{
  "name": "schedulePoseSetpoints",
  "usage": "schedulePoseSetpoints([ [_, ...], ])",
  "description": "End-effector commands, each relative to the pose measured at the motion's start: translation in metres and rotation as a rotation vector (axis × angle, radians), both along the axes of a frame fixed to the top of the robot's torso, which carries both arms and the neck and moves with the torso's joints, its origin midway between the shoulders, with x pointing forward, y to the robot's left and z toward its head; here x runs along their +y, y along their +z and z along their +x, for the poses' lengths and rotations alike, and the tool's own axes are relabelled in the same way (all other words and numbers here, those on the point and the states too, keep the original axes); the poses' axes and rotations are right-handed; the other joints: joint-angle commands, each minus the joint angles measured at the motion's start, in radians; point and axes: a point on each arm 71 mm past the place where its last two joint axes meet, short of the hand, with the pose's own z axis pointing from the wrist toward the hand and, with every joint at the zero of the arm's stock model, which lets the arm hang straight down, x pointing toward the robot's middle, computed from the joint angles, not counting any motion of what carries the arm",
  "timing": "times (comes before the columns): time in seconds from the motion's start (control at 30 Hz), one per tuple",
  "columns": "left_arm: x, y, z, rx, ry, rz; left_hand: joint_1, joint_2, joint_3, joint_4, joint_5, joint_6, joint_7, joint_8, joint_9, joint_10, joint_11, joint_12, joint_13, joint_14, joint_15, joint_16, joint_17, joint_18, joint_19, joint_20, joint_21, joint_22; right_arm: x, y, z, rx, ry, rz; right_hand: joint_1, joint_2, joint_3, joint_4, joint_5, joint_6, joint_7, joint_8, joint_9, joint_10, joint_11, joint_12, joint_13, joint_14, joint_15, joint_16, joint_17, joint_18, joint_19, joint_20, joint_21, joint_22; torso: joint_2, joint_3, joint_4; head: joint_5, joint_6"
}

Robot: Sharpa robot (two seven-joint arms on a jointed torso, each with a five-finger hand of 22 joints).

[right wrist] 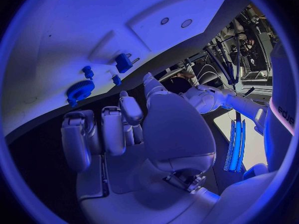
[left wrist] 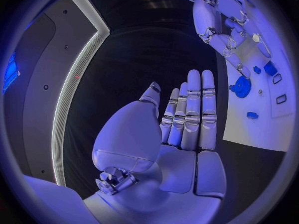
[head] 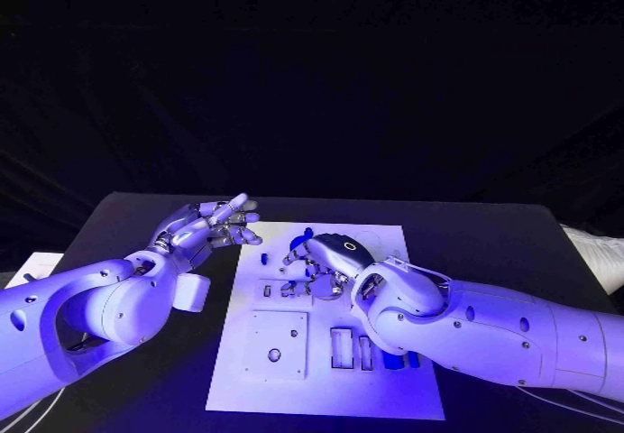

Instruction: Assemble the parts on the task board

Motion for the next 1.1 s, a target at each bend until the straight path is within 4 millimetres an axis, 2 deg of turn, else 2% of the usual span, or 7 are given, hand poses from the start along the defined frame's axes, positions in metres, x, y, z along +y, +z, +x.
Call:
schedulePoseSetpoints([
  [0.03,-0.003,-0.002,0.001,0.006,-0.044,0.060,-0.002,0.004,-0.010,-0.001,-0.002,0.013,-0.007,-0.006,0.002,0.013,-0.010,-0.005,0.003,0.038,-0.011,0.038,0.033,0.013,0.038,-0.015,0.042,0.023,-0.002,0.010,-0.006,-0.036,0.051,0.066,0.002,-0.007,-0.004,0.008,0.005,-0.001,-0.007,0.002,0.001,-0.005,-0.001,-0.007,-0.001,0.060,0.005,-0.007,0.071,0.013,0.044,0.010,-0.006,0.192,-0.001,-0.0008,-0.0023,0.003,0.002],
  [0.23,-0.003,-0.011,0.006,0.048,-0.056,0.185,-0.006,-0.003,-0.029,-0.005,-0.004,0.030,-0.027,-0.015,0.004,0.110,-0.040,0.036,0.044,0.107,-0.049,0.212,0.183,0.010,0.099,-0.050,0.188,0.116,-0.023,0.030,-0.008,-0.022,0.025,0.144,0.014,0.004,-0.008,0.023,0.016,0.004,-0.008,0.004,0.003,-0.003,-0.002,-0.004,-0.001,0.060,0.005,-0.008,0.070,0.013,0.045,0.010,-0.006,0.193,-0.001,0.0001,-0.0018,0.003,0.001],
  [0.27,-0.003,-0.015,0.008,0.069,-0.066,0.253,-0.006,0.000,-0.032,-0.005,-0.003,0.046,-0.039,-0.006,0.008,0.153,-0.058,0.070,0.070,0.150,-0.059,0.437,0.384,0.001,0.133,-0.061,0.283,0.217,-0.034,0.037,-0.006,0.005,0.002,0.185,0.027,0.011,-0.006,0.023,0.026,0.006,-0.009,0.005,0.004,-0.004,-0.003,-0.006,-0.002,0.059,0.004,-0.011,0.067,0.013,0.044,0.010,-0.007,0.192,-0.003,-0.0001,-0.0008,0.003,0.000],
  [0.37,-0.004,-0.023,0.011,0.116,-0.106,0.372,-0.011,-0.011,-0.045,-0.005,-0.004,0.071,-0.062,0.012,0.020,0.209,-0.082,0.163,0.147,0.219,-0.083,0.844,0.749,-0.040,0.233,-0.085,0.543,0.529,-0.053,0.046,-0.001,0.065,-0.043,0.246,0.056,0.028,0.003,0.015,0.056,0.014,-0.011,0.007,0.006,-0.007,-0.005,-0.011,-0.006,0.058,0.002,-0.018,0.061,0.015,0.039,0.008,-0.010,0.186,-0.008,0.0017,-0.0022,0.007,-0.002],
  [0.57,-0.004,-0.040,0.015,0.210,-0.210,0.695,-0.035,-0.005,-0.076,0.017,-0.003,0.077,-0.085,0.075,0.064,0.162,-0.104,0.511,0.469,0.287,-0.101,1.249,1.126,-0.104,0.352,-0.103,0.885,0.982,-0.094,0.065,0.010,0.166,-0.132,0.338,0.091,0.051,0.017,-0.001,0.102,0.022,-0.010,0.009,0.008,-0.004,-0.007,-0.004,-0.004,0.059,0.000,-0.014,0.066,0.013,0.045,0.006,-0.007,0.192,-0.016,0.0050,-0.0078,0.012,-0.010],
  [0.77,-0.008,-0.043,0.023,0.235,-0.253,0.999,-0.100,0.017,-0.134,0.088,-0.016,0.095,-0.111,0.175,0.142,0.227,-0.124,0.938,0.887,0.293,-0.115,1.271,1.147,-0.137,0.421,-0.115,1.008,1.179,-0.119,0.071,0.014,0.202,-0.188,0.376,0.087,0.058,0.015,0.003,0.108,0.029,-0.011,0.012,0.009,0.000,-0.007,0.003,-0.001,0.061,0.000,-0.011,0.070,0.012,0.049,0.005,-0.005,0.196,-0.022,0.0078,-0.0152,0.021,-0.016],
  [1.1,-0.025,-0.029,0.036,0.182,-0.263,1.329,-0.169,0.038,-0.229,0.153,-0.067,0.032,-0.136,0.358,0.338,0.252,-0.144,1.109,1.065,0.293,-0.132,1.271,1.147,-0.157,0.460,-0.130,1.066,1.286,-0.132,0.071,0.016,0.205,-0.214,0.353,0.085,0.059,0.014,0.004,0.109,0.029,-0.011,0.011,0.009,-0.002,-0.007,-0.002,-0.004,0.060,0.000,-0.013,0.068,0.013,0.047,0.005,-0.006,0.194,-0.025,0.0143,-0.0183,0.036,-0.019],
])
